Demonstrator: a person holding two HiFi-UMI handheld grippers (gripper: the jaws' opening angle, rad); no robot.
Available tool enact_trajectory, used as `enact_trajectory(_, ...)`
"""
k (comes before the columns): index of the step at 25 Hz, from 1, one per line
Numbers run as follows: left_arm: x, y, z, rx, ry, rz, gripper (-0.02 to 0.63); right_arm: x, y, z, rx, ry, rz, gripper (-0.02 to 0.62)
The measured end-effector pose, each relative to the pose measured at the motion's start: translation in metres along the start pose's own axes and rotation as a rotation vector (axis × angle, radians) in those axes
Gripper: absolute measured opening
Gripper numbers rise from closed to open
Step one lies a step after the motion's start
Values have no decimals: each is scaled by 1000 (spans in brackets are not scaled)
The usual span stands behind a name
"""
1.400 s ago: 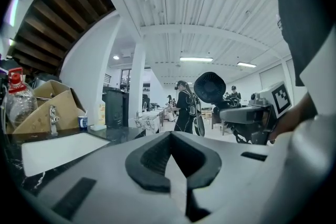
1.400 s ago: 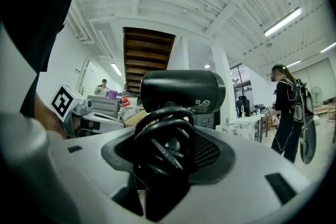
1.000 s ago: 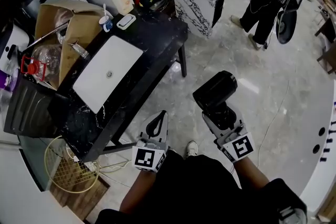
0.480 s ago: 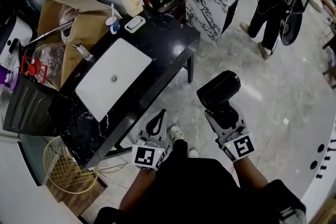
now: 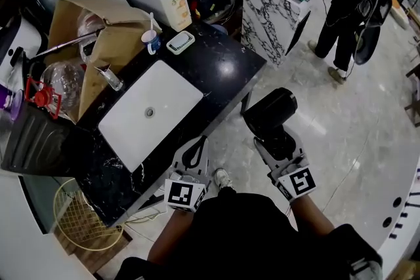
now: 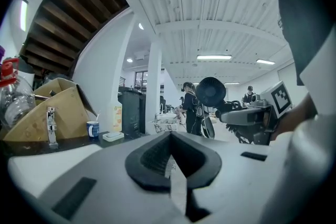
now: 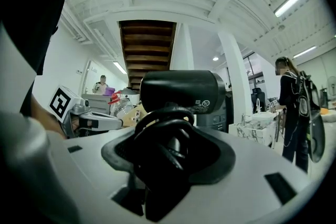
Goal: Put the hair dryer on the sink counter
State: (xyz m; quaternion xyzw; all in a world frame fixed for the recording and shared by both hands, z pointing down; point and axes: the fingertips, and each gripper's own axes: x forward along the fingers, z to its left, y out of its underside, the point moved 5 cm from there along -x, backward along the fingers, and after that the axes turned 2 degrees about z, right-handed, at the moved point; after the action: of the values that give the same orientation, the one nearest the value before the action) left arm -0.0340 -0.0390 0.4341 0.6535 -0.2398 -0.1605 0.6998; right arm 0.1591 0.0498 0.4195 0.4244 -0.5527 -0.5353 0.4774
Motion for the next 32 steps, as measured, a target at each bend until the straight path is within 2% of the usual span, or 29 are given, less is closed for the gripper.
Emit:
enact_trajectory(4,15,-8,26,11,-2,-6,-6,37,-6,-5,18,-15,-4,253)
enact_trajectory(9,27,-14,58,19,-16,-21,-6,78,-10,-9,-16,-17,11,253)
enact_trajectory(15,31,-19,93,12,-76,-32,-6,115,-13,-27,-47,-13,32,253)
enact_trajectory(23,48,-20,125,-10,-160,-31,-6,166,-3,-46,-26,-78,78,253)
enact_trajectory(32,76,-20,146,-38,-250,-21,-6,225,9,-71,-43,-190,117,253)
